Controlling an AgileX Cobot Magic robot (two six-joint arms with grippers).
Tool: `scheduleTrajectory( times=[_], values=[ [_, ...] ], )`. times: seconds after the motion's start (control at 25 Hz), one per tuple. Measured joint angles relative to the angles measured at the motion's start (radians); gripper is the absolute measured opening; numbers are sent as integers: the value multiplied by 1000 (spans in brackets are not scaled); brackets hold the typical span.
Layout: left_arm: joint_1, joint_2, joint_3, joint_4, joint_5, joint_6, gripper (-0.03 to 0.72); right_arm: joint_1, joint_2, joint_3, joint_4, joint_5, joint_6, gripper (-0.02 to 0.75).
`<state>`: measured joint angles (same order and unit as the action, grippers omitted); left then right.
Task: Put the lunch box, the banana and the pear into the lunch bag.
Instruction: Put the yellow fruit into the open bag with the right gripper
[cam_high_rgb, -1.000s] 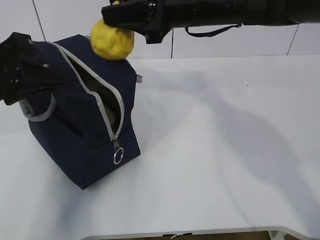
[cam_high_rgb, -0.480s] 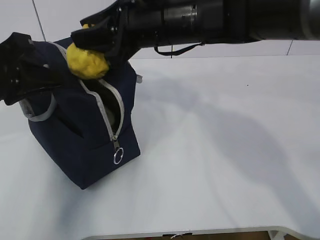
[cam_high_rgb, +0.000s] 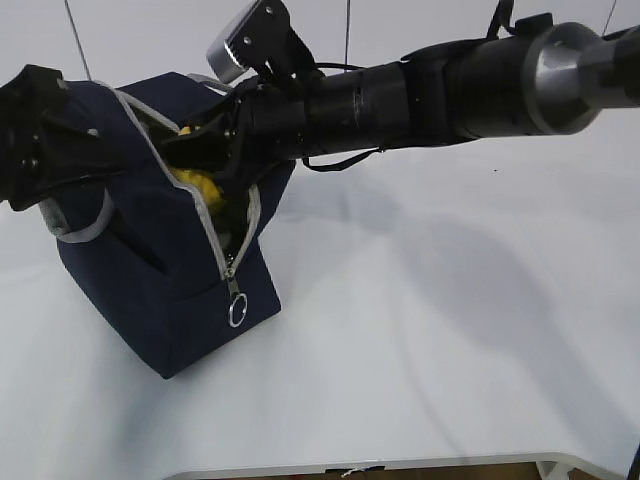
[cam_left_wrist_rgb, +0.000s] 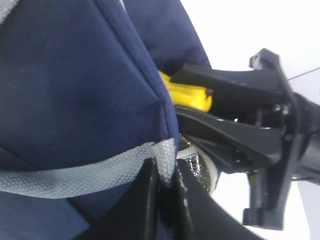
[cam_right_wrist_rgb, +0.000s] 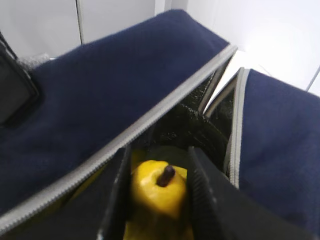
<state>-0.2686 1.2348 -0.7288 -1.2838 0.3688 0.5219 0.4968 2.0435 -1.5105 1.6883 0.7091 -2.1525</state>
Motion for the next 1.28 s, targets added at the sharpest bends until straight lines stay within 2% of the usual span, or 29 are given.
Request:
scheduleTrajectory(
  times=[0.88, 1.08, 1.28],
  values=[
    [0, 0, 0, 0, 0, 0, 8, 0, 57, -2, 6, 4, -3, 275],
    [0, 0, 0, 0, 0, 0, 8, 0, 57, -2, 6, 6, -4, 336],
    [0, 0, 0, 0, 0, 2, 8, 0, 57, -4, 6, 8, -4, 348]
  ],
)
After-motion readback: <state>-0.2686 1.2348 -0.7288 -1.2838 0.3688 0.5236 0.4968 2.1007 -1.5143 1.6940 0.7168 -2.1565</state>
